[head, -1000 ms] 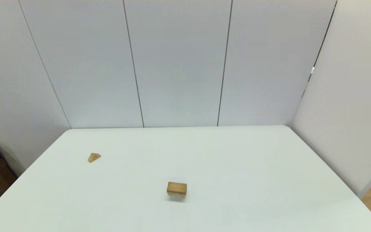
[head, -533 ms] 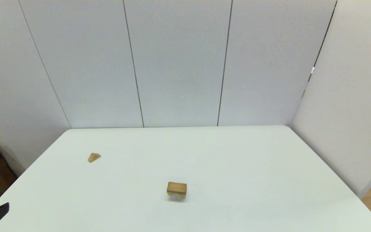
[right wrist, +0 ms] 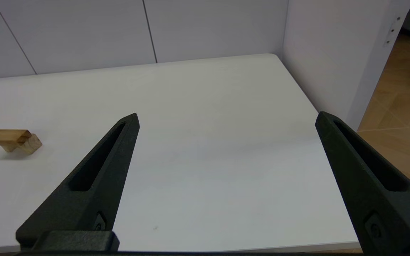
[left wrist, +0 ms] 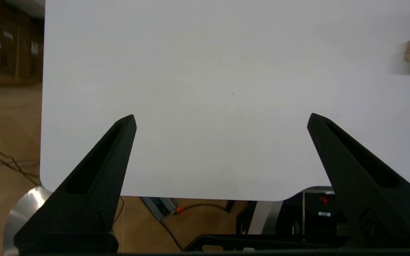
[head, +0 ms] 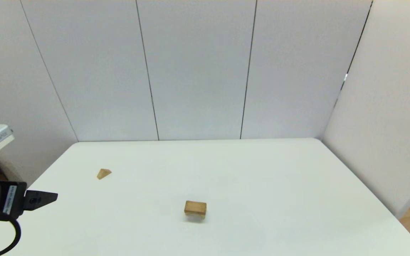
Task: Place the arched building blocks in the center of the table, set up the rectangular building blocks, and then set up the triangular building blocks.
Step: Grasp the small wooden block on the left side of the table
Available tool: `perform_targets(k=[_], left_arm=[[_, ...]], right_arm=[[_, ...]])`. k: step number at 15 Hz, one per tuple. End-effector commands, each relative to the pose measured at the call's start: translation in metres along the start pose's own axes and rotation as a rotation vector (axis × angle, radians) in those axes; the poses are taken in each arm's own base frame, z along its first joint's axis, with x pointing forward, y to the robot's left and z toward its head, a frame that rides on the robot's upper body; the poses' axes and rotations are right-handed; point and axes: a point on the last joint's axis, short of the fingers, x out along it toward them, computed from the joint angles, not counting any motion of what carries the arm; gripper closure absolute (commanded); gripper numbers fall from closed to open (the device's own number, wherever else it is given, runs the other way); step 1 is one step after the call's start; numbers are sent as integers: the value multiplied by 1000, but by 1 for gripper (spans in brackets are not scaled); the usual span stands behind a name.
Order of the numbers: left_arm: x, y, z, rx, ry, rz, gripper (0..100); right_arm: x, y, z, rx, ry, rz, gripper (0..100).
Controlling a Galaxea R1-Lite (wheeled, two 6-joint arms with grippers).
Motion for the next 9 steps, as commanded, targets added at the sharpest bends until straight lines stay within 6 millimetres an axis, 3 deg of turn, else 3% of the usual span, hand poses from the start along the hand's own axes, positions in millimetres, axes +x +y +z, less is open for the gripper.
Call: perform_targets(k=[1, 5, 9], left_arm=[[50, 15, 36, -65, 197, 63, 0], [85, 33, 48, -116, 304, 105, 0], [126, 55, 72, -160, 344, 130, 0]], right_arm=[[0, 0, 0, 0, -1, -1, 0], [0, 0, 0, 0, -1, 0, 0], [0, 0, 0, 0, -1, 0, 0]])
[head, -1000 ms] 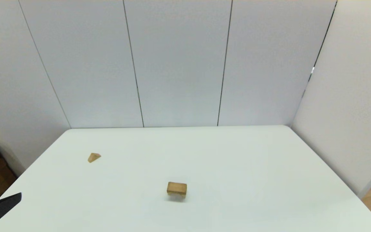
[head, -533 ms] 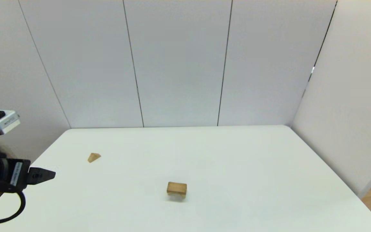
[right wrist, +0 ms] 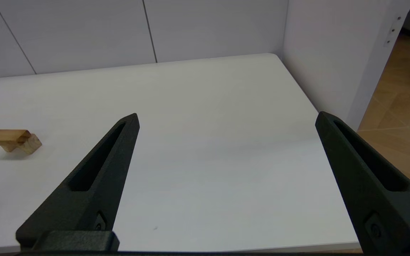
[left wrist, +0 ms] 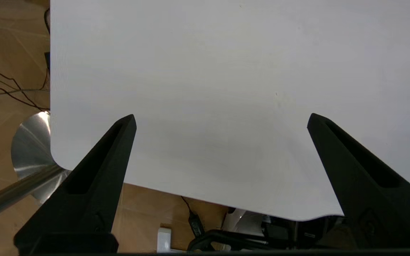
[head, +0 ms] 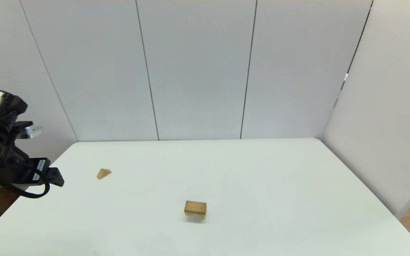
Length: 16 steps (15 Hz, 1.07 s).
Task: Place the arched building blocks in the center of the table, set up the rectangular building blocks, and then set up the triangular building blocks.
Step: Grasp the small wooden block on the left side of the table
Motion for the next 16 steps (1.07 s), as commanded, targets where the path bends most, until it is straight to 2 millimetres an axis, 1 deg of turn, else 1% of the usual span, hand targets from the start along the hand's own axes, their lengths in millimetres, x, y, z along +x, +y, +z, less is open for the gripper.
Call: perform_targets(k=[1, 2, 3, 5, 7, 10, 14, 16], left_arm=[[45, 13, 35, -26, 75, 14, 0], [58, 18, 43, 1, 93, 17, 0], [65, 22, 47, 45, 102, 15, 0], [73, 28, 54, 138, 104, -7, 0], [82, 30, 63, 193, 96, -31, 0], [100, 27, 77, 291, 122, -64, 0], [118, 19, 92, 474, 159, -218, 0], [135, 13, 102, 521, 152, -234, 0]], right_arm=[[0, 0, 0, 0, -1, 0, 0], [0, 0, 0, 0, -1, 0, 0], [0, 0, 0, 0, -1, -1, 0], [0, 0, 0, 0, -1, 0, 0], [0, 0, 0, 0, -1, -1, 0], [0, 0, 0, 0, -1, 0, 0], [0, 0, 0, 0, -1, 0, 0], [0, 0, 0, 0, -1, 0, 0]])
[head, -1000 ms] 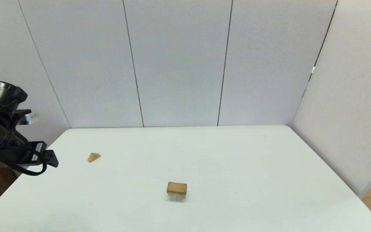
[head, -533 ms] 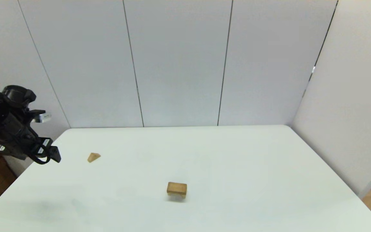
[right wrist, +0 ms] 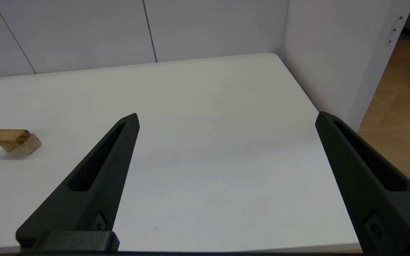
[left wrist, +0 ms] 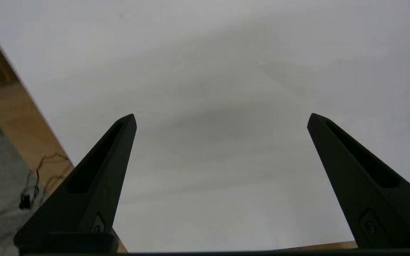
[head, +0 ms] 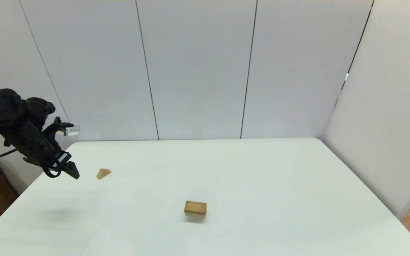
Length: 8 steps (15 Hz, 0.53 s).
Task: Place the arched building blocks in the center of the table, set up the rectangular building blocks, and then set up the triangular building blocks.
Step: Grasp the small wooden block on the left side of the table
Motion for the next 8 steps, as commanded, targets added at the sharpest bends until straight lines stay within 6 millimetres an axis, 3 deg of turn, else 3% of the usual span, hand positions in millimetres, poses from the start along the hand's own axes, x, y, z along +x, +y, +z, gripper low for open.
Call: perform_targets(k=[1, 4, 8], left_arm=[[36, 5, 24, 84, 13, -38, 0], [58, 10, 35, 141, 23, -45, 0], [72, 8, 39, 233, 72, -79, 0]], right_arm=[[0, 0, 0, 0, -1, 0, 0], [0, 0, 0, 0, -1, 0, 0], [0, 0, 0, 0, -1, 0, 0]])
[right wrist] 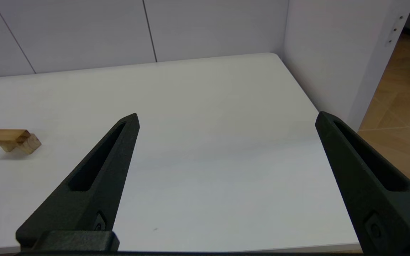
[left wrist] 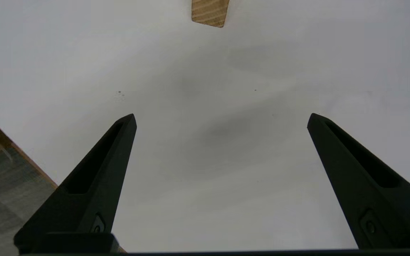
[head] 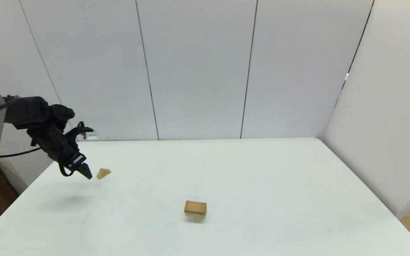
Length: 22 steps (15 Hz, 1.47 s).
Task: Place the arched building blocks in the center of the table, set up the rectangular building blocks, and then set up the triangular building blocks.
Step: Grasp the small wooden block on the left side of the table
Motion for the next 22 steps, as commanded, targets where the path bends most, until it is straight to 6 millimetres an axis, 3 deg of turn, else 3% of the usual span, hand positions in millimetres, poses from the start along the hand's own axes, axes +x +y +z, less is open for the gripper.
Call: perform_targets(k=[1, 6, 22], left_arm=[[23, -2, 5, 47, 43, -37, 0], [36, -5, 11, 114, 48, -32, 0], [66, -1, 29, 81, -40, 44, 0]], right_arm=[[0, 0, 0, 2, -1, 0, 0], [0, 0, 0, 0, -1, 0, 0], [0, 0, 0, 0, -1, 0, 0]])
